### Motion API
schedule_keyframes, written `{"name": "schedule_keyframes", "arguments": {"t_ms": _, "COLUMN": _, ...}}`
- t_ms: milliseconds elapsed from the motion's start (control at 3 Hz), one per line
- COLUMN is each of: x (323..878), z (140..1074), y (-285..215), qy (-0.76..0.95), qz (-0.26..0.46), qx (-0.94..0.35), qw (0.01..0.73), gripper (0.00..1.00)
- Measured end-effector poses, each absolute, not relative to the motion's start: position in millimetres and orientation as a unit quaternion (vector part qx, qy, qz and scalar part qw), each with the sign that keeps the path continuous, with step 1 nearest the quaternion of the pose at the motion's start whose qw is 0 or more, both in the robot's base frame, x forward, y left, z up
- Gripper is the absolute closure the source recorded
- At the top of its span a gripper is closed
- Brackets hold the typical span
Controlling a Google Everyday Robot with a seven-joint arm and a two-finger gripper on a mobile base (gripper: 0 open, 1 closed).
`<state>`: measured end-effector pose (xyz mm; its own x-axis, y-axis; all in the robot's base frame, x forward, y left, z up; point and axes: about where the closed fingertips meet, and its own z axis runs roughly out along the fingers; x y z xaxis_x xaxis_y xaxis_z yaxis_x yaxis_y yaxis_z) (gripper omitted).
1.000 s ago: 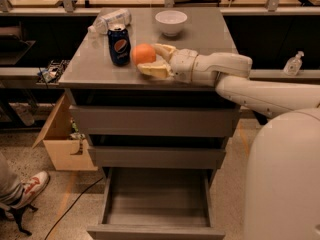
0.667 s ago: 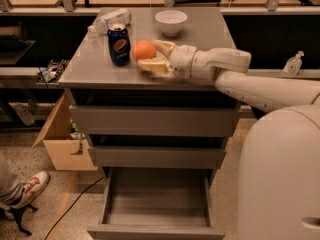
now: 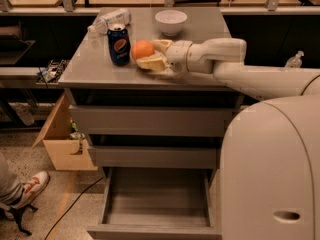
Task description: Pick orange from bottom drawer and place on counter
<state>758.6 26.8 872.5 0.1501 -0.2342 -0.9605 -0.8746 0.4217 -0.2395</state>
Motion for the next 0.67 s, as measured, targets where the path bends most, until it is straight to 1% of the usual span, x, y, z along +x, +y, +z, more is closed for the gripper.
{"name": "schedule_keyframes", "arguments": {"t_ms": 333, "x": 759.6, "z": 869.8, "y": 27.3, "qy": 0.613, "qz": 0.257, "qx": -0.472, "qw": 0.579, "gripper": 1.0}}
{"name": "schedule_keyframes", "arguments": {"t_ms": 667, "x": 759.5, "z": 869.5, "y": 29.5, "qy": 0.61, "qz": 0.256, "qx": -0.475, "qw": 0.58, "gripper": 0.83}}
